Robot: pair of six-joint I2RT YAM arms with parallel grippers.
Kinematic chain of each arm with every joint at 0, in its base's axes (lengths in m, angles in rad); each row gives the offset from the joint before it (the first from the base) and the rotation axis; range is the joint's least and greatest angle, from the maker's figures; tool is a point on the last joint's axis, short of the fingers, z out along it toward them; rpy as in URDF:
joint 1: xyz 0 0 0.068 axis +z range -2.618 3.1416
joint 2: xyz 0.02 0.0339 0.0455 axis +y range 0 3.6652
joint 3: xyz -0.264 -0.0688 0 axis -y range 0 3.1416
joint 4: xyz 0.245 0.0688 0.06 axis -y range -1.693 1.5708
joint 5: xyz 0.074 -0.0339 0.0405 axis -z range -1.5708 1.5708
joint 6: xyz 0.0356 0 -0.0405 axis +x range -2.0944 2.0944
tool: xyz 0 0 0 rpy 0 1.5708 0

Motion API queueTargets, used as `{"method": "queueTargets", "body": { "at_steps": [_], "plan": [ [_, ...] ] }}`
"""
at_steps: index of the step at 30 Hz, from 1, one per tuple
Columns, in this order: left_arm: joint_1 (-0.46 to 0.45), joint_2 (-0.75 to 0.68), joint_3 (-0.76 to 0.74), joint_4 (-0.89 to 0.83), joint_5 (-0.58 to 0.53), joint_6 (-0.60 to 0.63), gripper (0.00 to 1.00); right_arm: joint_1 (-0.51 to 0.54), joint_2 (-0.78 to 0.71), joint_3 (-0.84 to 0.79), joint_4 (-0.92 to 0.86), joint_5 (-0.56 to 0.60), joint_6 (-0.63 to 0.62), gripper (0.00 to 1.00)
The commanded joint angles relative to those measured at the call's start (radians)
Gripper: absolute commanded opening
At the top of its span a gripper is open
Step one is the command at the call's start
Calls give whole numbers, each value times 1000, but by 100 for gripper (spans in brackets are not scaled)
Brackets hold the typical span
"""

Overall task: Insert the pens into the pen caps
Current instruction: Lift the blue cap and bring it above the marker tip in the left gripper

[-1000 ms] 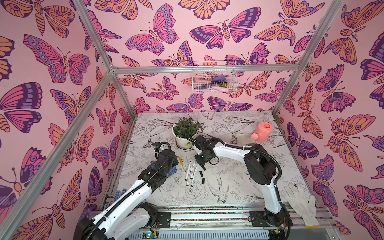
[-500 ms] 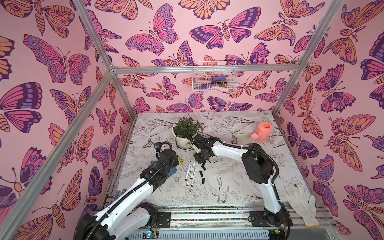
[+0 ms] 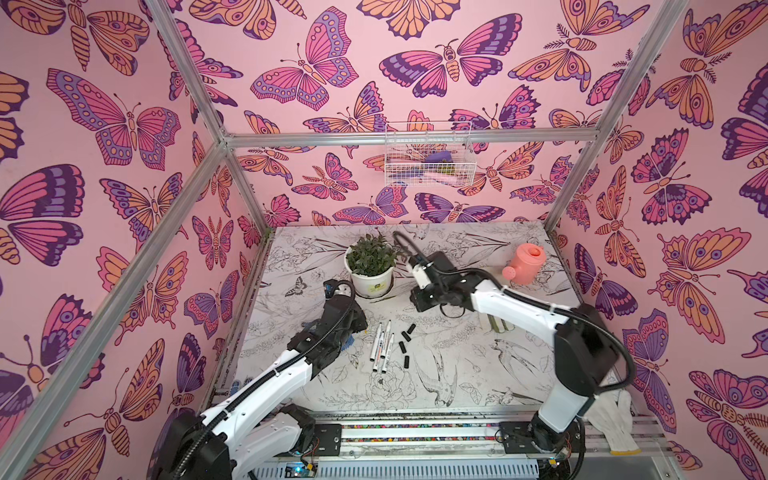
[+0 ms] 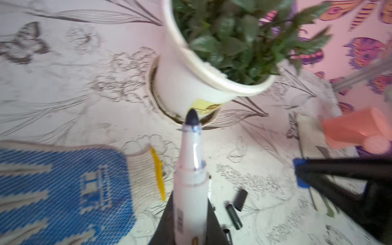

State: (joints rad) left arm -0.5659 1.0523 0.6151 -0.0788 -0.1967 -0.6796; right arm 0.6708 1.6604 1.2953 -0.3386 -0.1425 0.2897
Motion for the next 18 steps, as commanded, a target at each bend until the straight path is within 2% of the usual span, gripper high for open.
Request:
{"method": "queueTargets", "body": {
  "at_steps": [1, 4, 7, 12, 18],
  "plan": [
    [-42, 41, -15, 247, 205, 130, 0, -74, -132, -73, 202, -190, 124, 2],
    [-80, 112, 38, 315, 323, 198, 0, -123, -215, -156, 396, -316, 227, 2],
    [-110, 184, 78, 382, 395, 225, 0, -130, -251, -164, 455, -411, 250, 2],
    [-165, 268, 95, 500, 375, 269, 0, -130, -280, -185, 512, -474, 293, 2],
    [-203, 283, 84, 579, 359, 288, 0, -129, -293, -210, 526, -460, 310, 1]
  ]
}}
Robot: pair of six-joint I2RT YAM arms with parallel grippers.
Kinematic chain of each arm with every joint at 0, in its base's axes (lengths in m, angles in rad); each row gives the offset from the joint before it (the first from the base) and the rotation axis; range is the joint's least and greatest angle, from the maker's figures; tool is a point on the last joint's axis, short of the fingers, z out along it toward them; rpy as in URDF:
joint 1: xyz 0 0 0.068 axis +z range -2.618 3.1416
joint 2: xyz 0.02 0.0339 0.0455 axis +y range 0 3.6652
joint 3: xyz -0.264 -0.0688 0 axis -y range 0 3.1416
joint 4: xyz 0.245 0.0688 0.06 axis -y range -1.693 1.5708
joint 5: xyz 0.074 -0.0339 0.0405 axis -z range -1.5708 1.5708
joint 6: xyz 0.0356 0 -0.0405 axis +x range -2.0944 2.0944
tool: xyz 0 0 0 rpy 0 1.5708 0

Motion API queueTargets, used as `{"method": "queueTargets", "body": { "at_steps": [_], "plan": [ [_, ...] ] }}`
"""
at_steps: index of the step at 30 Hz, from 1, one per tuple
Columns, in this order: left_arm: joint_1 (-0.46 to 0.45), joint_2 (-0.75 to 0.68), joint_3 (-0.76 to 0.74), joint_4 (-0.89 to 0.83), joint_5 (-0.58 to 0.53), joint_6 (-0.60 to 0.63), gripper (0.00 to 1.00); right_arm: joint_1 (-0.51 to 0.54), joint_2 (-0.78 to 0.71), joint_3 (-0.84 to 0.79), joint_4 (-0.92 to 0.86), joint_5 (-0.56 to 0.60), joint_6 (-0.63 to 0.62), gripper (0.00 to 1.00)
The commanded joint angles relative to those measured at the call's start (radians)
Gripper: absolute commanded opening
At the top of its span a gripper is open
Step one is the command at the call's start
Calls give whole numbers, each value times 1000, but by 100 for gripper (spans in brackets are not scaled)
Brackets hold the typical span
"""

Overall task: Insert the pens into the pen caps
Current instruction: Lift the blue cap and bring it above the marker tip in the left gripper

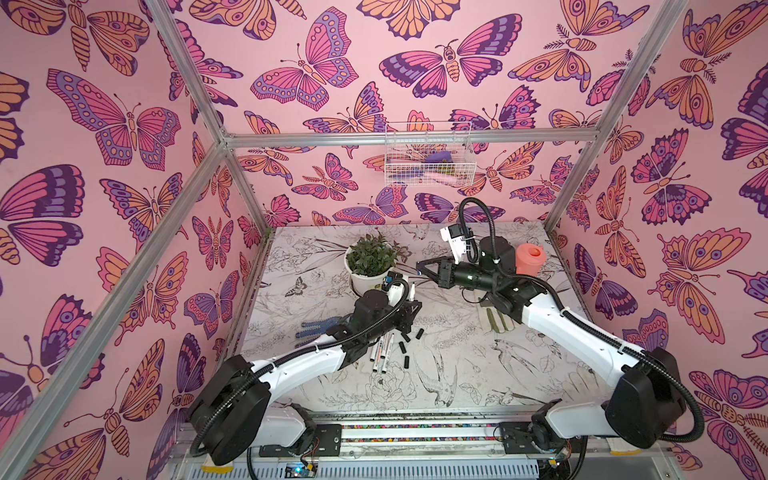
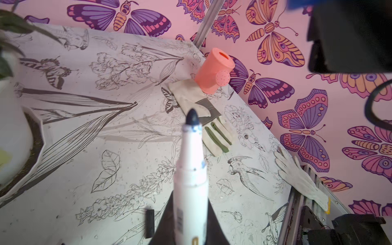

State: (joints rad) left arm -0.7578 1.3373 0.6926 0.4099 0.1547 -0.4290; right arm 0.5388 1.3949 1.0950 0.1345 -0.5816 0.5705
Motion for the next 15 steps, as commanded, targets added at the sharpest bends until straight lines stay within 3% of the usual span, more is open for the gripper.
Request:
{"method": "queueTargets", "body": {
  "at_steps": [1, 15],
  "plan": [
    [-15, -2, 6, 91, 2, 41, 0, 2, -29, -17, 55, -9, 31, 1],
    [-32, -12, 2, 99, -7, 59, 0, 1, 9, -37, 71, 66, 35, 0]
  ]
}}
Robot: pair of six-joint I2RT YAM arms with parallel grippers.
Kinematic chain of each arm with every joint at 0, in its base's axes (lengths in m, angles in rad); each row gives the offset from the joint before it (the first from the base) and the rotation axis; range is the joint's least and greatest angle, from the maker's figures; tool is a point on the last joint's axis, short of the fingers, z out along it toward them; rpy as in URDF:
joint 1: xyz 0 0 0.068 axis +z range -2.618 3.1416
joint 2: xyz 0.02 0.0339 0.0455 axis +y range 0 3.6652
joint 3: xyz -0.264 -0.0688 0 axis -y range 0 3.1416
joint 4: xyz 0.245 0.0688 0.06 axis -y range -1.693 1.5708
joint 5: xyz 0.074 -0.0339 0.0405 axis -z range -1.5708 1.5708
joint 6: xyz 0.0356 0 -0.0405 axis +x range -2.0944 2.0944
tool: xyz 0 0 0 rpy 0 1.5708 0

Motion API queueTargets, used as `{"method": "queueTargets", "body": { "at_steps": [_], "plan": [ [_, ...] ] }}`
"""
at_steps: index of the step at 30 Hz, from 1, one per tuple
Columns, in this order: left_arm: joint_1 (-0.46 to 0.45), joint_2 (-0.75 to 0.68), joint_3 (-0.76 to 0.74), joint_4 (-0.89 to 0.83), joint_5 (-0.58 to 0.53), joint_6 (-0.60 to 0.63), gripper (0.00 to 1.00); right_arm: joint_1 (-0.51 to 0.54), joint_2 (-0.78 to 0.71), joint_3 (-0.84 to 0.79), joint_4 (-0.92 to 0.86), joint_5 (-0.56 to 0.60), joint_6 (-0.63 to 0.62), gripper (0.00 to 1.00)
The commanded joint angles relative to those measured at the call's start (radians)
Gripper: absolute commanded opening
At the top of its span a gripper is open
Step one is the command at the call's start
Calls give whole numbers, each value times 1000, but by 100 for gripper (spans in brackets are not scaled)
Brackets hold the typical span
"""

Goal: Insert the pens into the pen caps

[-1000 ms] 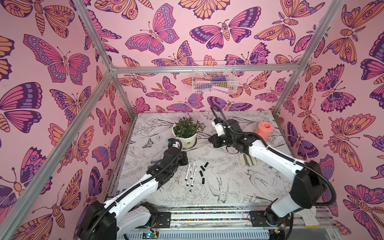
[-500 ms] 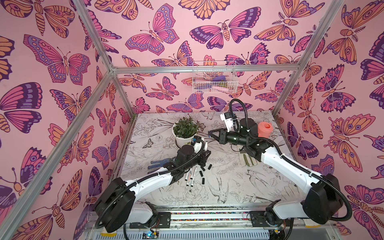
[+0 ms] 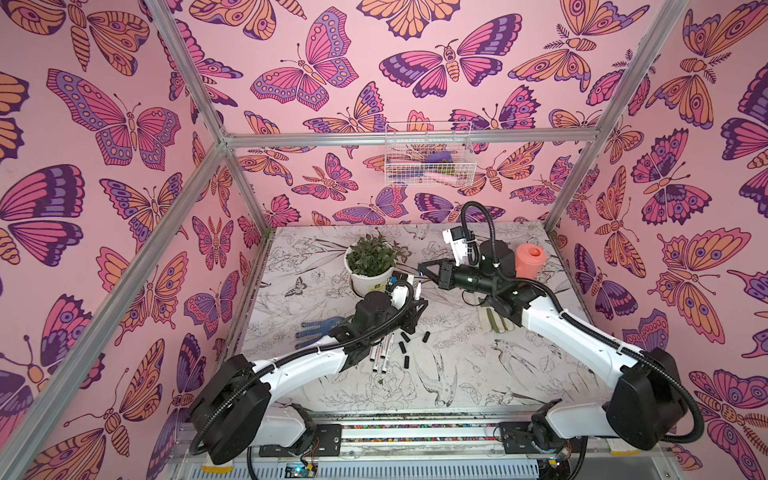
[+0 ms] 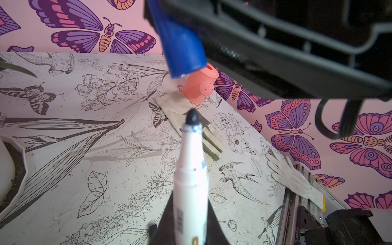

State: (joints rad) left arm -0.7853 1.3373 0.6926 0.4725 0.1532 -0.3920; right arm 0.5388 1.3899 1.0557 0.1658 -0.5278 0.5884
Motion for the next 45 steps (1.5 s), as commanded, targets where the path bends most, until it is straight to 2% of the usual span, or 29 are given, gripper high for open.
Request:
{"method": "queueTargets", "body": {
  "at_steps": [1, 29, 35, 39, 45],
  "plan": [
    [-5, -13, 0, 35, -7, 24, 0, 4, 17, 3, 45, 6, 22, 0],
    [-3, -14, -20, 87, -52, 16, 0, 22, -12, -34, 15, -40, 7, 0],
    [27, -4, 1, 113, -12, -6, 0, 22, -46, -48, 15, -33, 1, 0],
    [26, 3, 6, 101, 8, 2, 0, 19, -63, -37, 16, 2, -14, 0],
    [17, 6, -10, 102, 12, -17, 0, 10, -44, 18, 3, -8, -34, 0]
  ]
}}
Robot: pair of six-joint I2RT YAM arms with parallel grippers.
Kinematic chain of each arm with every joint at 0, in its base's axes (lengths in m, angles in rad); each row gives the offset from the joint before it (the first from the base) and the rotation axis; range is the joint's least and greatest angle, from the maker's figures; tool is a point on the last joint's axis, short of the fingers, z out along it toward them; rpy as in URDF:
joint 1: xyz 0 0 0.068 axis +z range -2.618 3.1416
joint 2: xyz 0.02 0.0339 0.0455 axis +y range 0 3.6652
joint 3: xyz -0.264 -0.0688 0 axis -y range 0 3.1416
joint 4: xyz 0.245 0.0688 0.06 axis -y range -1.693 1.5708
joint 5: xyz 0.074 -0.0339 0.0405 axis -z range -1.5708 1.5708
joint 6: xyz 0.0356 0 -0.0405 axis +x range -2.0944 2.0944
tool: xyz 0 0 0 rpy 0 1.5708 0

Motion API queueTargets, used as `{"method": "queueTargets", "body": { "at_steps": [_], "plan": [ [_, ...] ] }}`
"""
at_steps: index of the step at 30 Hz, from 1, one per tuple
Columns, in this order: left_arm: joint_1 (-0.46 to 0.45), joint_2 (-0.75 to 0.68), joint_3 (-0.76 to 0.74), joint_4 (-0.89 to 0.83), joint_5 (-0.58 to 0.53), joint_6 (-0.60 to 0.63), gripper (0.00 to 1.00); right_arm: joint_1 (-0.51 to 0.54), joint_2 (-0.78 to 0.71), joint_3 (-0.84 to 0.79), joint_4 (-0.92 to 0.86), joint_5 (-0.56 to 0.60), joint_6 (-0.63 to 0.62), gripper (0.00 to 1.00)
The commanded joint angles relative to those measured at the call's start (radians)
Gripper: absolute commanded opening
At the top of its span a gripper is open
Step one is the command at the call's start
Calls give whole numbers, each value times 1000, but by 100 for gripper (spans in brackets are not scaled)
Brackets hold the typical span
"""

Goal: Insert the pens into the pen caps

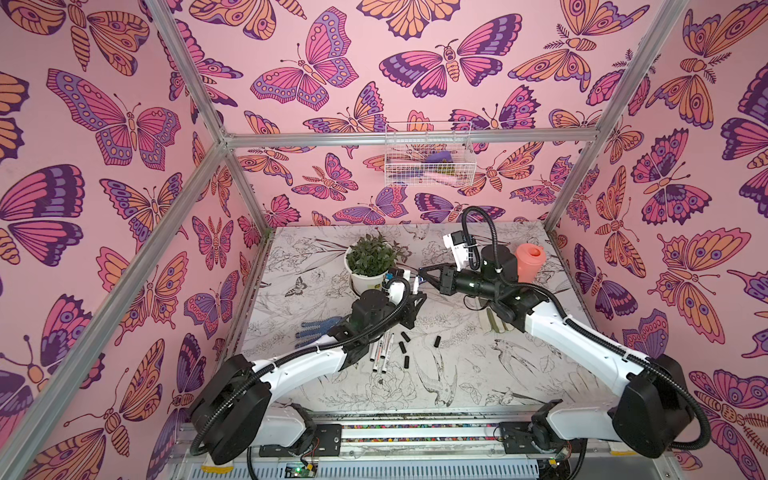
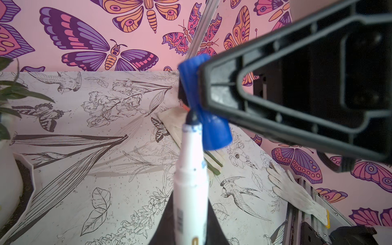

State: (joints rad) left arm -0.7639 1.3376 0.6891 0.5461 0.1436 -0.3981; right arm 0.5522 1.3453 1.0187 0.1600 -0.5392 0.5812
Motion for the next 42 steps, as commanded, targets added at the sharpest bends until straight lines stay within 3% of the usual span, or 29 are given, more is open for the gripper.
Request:
{"method": "queueTargets", "body": {
  "at_steps": [1, 18, 42],
  "plan": [
    [-6, 5, -9, 28, 19, -9, 0, -3, 7, 60, 7, 0, -27, 0],
    [-8, 9, -9, 30, 12, -8, 0, 2, 75, 91, 45, -20, -13, 0],
    [-8, 23, -8, 34, 5, -15, 0, 5, 41, 78, 44, -31, -19, 0]
  ]
}}
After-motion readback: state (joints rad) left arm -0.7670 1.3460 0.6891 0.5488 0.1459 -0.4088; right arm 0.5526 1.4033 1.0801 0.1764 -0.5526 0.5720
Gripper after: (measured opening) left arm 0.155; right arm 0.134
